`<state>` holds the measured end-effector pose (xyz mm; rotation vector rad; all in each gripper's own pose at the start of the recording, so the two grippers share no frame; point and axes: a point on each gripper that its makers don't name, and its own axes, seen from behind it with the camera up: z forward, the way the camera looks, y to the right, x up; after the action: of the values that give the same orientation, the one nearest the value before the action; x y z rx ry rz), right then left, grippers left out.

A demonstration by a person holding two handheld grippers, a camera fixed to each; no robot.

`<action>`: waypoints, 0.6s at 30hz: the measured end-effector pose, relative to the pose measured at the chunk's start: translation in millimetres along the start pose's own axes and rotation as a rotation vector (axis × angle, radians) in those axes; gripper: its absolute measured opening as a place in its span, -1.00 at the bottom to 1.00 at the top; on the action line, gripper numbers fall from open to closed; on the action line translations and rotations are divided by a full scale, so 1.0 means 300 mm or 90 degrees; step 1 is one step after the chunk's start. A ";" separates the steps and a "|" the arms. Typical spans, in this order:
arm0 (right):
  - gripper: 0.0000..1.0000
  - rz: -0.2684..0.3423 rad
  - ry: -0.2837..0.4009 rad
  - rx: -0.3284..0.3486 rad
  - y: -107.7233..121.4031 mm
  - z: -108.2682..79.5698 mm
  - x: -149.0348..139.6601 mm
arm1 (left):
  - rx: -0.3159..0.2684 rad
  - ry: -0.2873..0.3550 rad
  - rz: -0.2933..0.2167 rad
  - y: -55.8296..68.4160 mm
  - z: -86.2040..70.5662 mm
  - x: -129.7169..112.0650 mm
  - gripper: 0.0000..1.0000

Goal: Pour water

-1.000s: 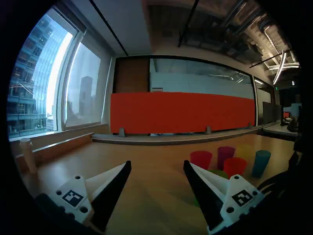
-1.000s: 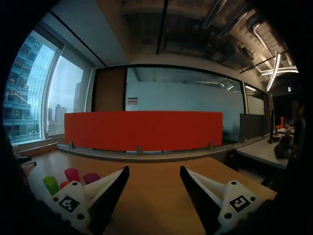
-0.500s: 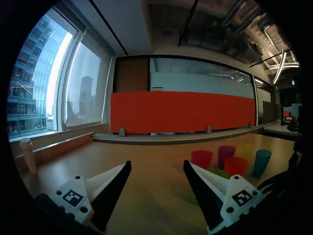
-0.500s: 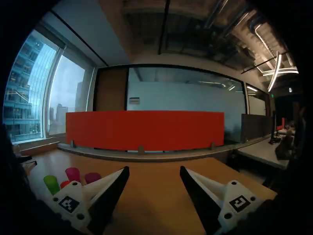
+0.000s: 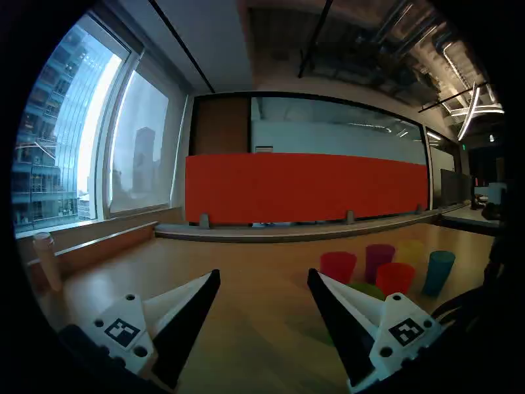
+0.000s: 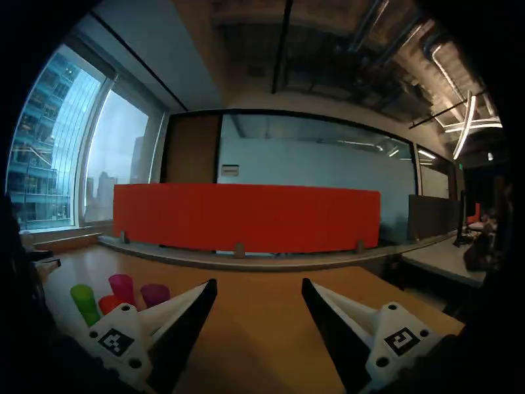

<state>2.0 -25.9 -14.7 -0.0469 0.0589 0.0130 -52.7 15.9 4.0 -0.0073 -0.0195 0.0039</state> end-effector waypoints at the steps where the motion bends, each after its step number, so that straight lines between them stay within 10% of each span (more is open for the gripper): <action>1: 1.00 0.004 0.004 0.000 0.000 0.005 -0.003 | 0.000 0.000 0.000 0.000 -0.001 0.000 0.99; 18: 1.00 0.024 0.038 0.011 -0.018 0.034 -0.089 | 0.000 0.000 0.000 0.000 0.002 -0.003 0.99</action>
<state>-23.9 -31.0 -2.6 -0.0285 0.1202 0.0485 -53.7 16.0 4.6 -0.0068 -0.0193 0.0038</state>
